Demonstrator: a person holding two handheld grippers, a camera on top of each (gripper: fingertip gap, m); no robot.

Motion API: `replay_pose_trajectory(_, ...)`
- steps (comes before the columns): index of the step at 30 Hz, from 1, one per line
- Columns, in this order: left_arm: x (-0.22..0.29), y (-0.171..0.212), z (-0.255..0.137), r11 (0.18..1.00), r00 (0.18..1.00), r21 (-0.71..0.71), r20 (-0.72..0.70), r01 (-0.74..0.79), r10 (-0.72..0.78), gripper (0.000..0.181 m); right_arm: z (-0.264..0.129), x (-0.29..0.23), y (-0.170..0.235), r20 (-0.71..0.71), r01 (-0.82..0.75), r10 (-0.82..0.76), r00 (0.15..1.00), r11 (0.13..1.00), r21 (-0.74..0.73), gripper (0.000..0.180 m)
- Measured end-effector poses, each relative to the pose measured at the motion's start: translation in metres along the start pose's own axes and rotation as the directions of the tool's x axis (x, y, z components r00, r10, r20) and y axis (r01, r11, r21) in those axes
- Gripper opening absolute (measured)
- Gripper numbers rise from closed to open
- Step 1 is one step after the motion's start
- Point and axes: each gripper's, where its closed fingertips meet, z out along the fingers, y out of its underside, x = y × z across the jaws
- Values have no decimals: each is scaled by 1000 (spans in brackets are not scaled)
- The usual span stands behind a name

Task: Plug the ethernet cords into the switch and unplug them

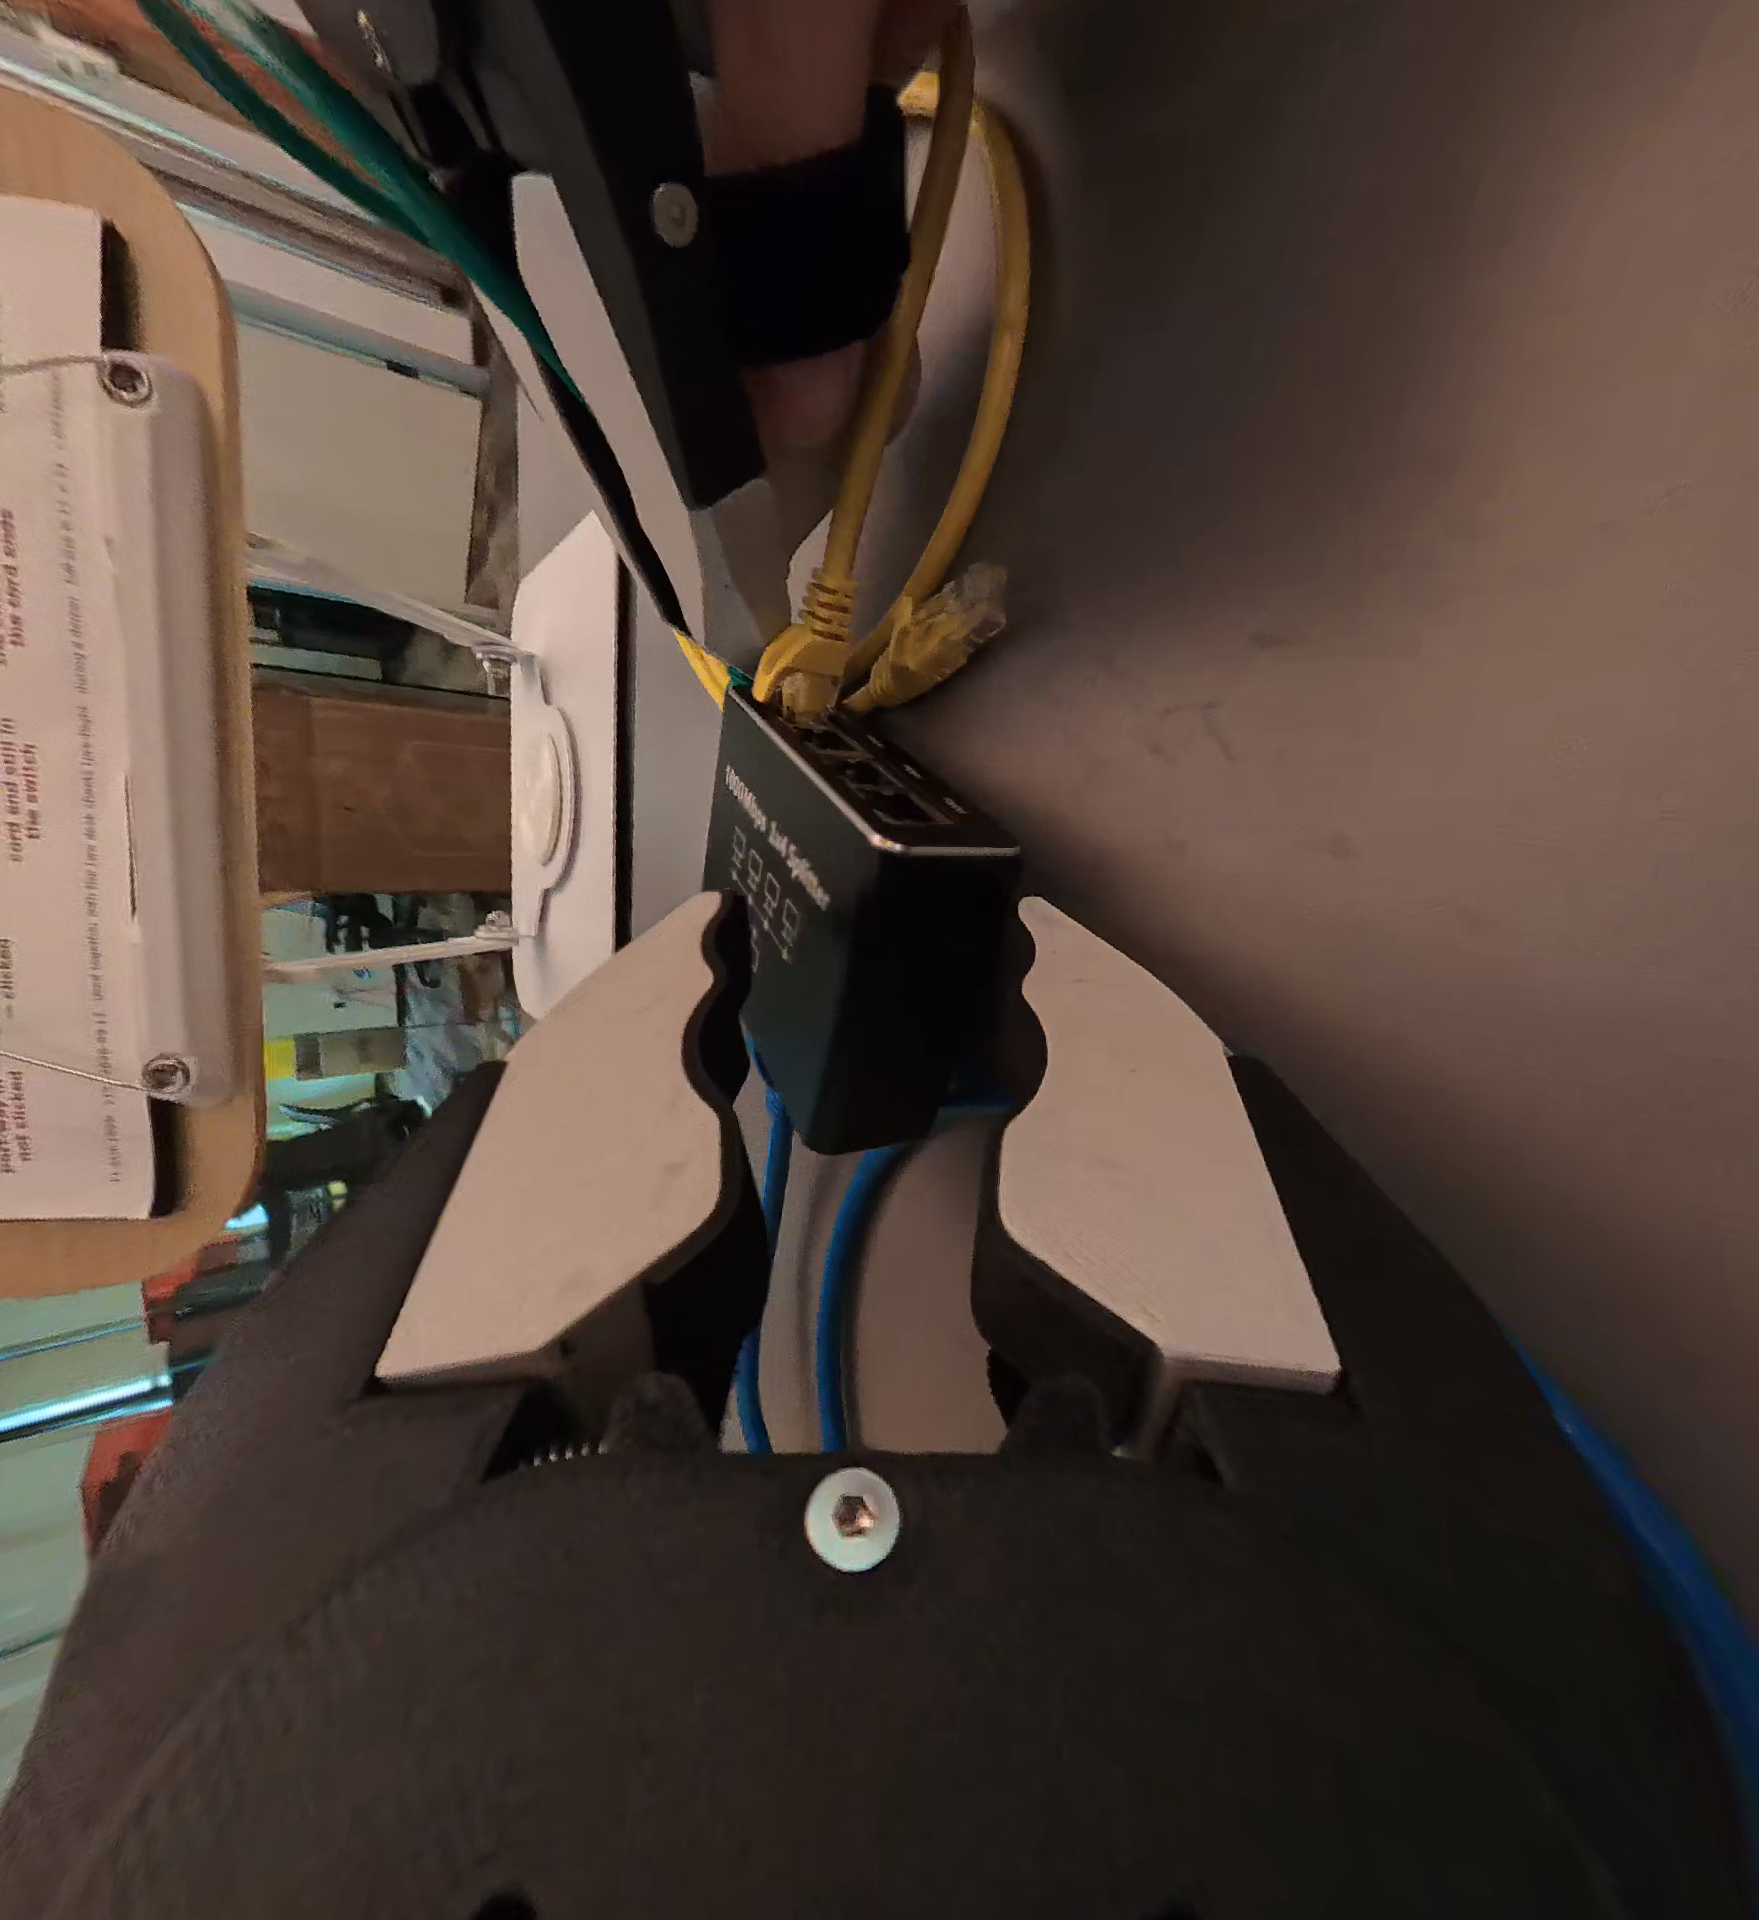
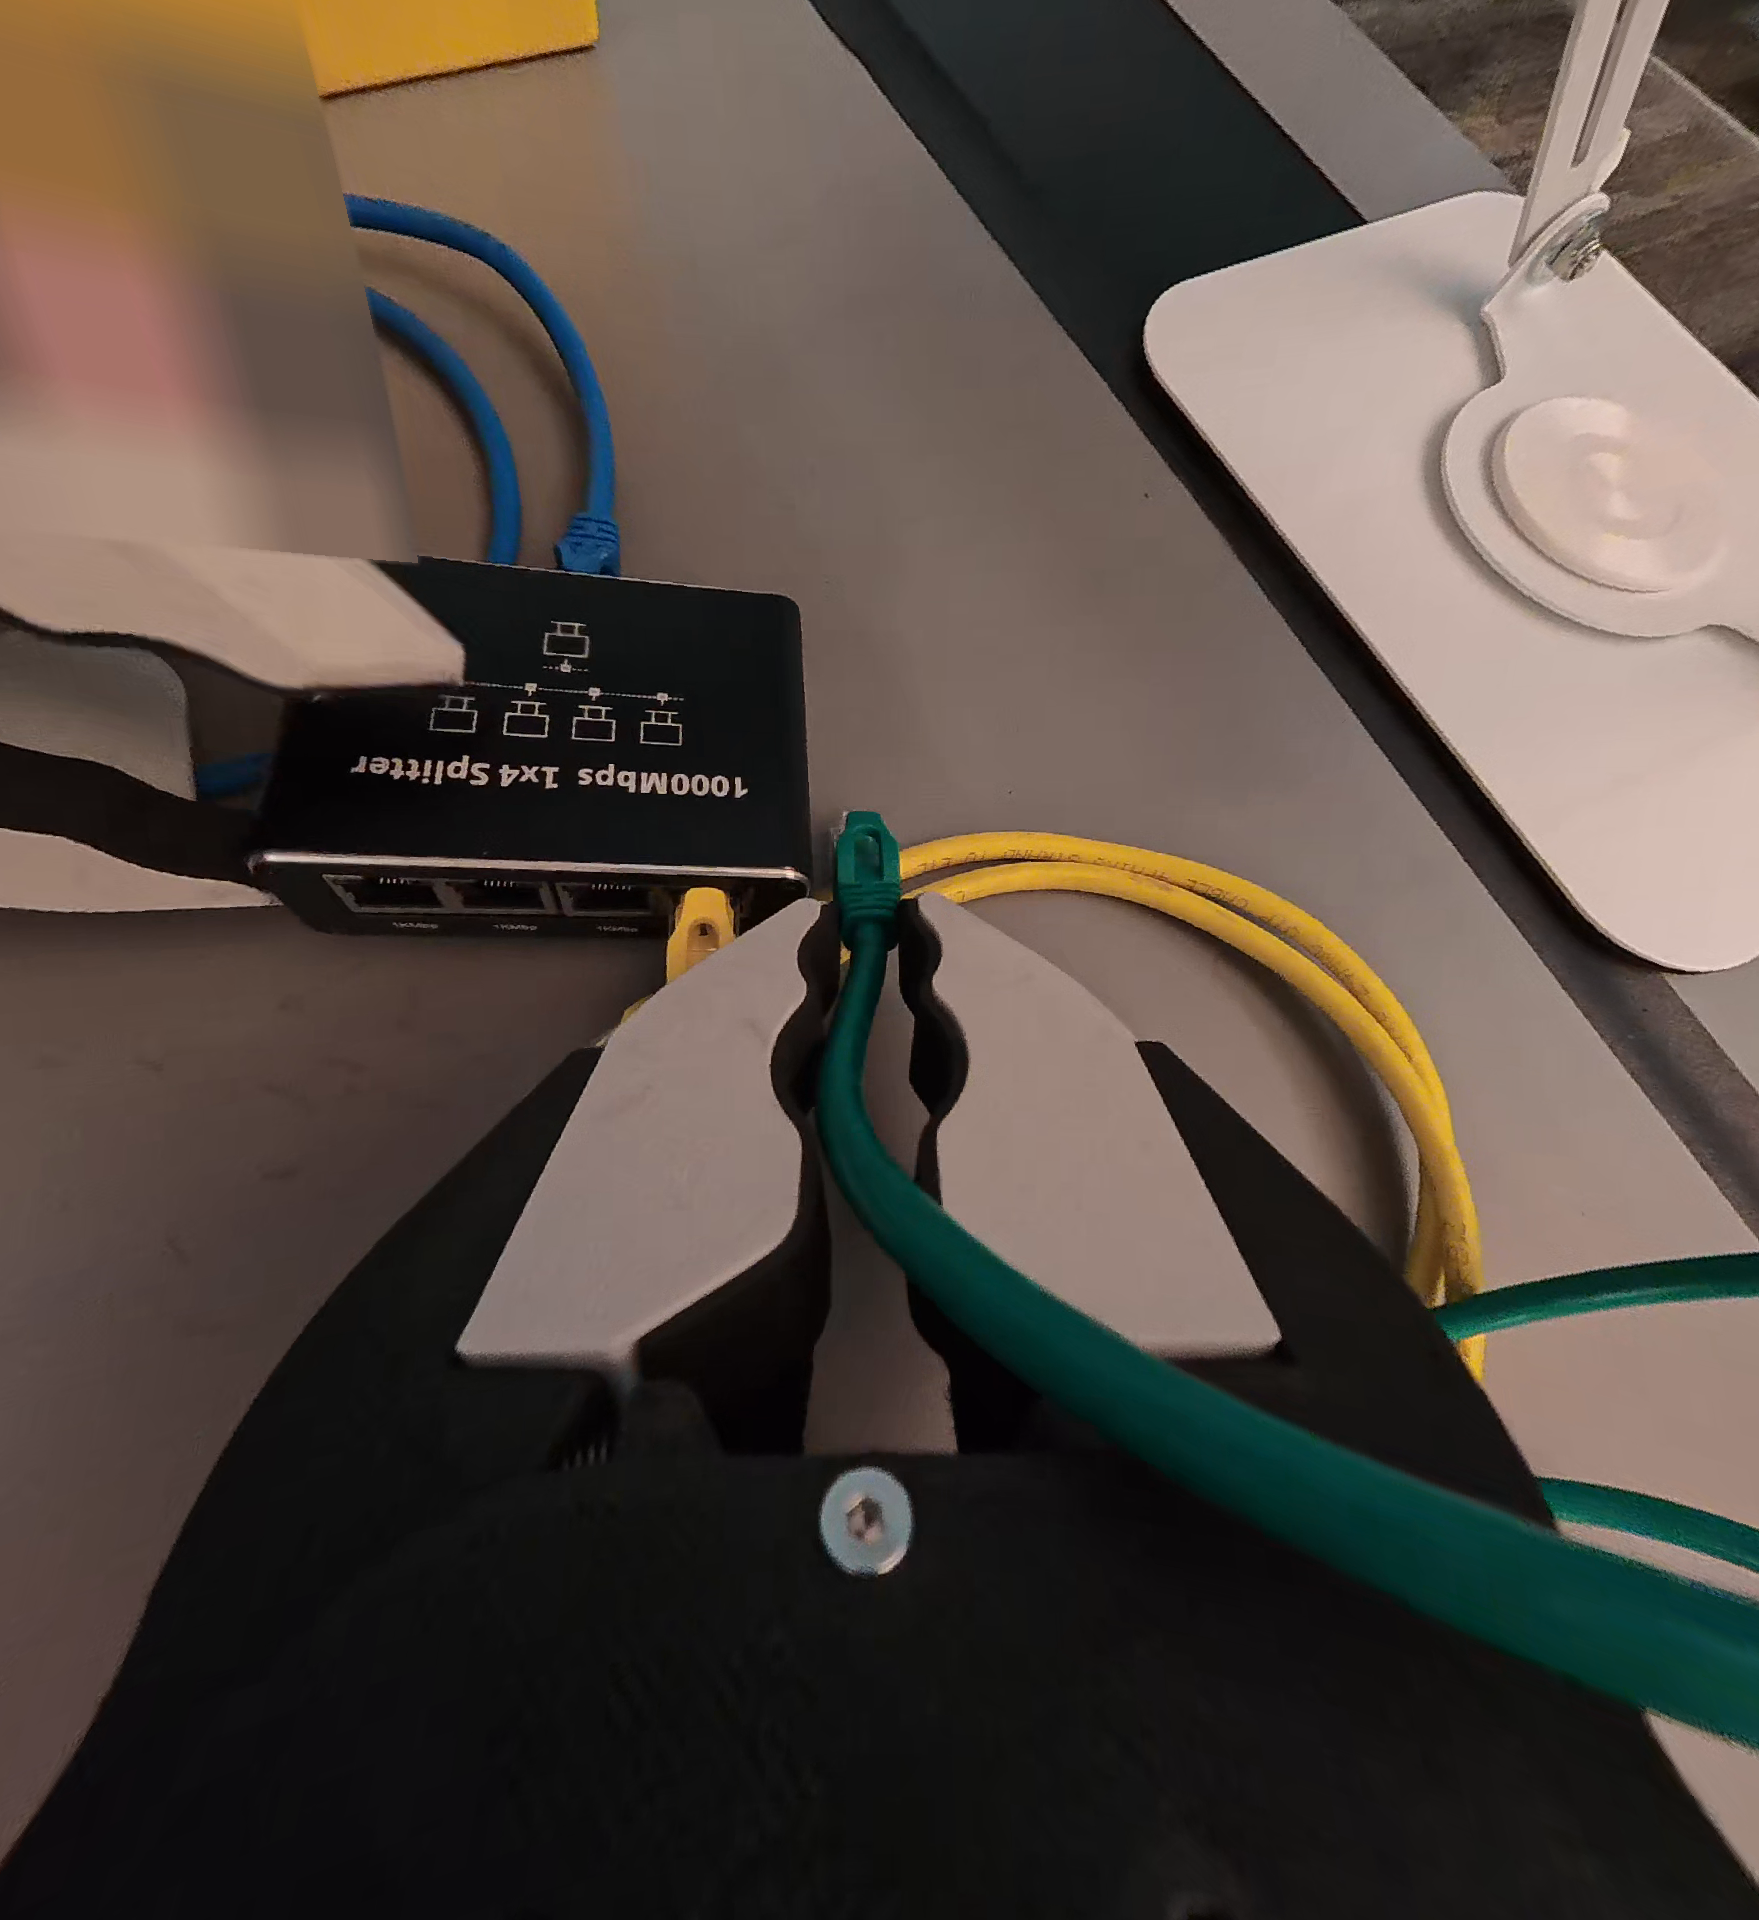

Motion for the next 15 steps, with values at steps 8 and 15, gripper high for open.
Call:
replay_pose_trajectory(8, 2, -1, -2, 993, 991, -3, 62, -120, 120, 34, -5, -4, -1, 87, -63, 61, 994, 998, 27, 12)
replay_pose_trajectory(15, -8, -3, -3, 991, 983, 11, 126, -136, 133, 55, -5, -4, -1, 97, -73, 70, 993, 997, 28, 12)
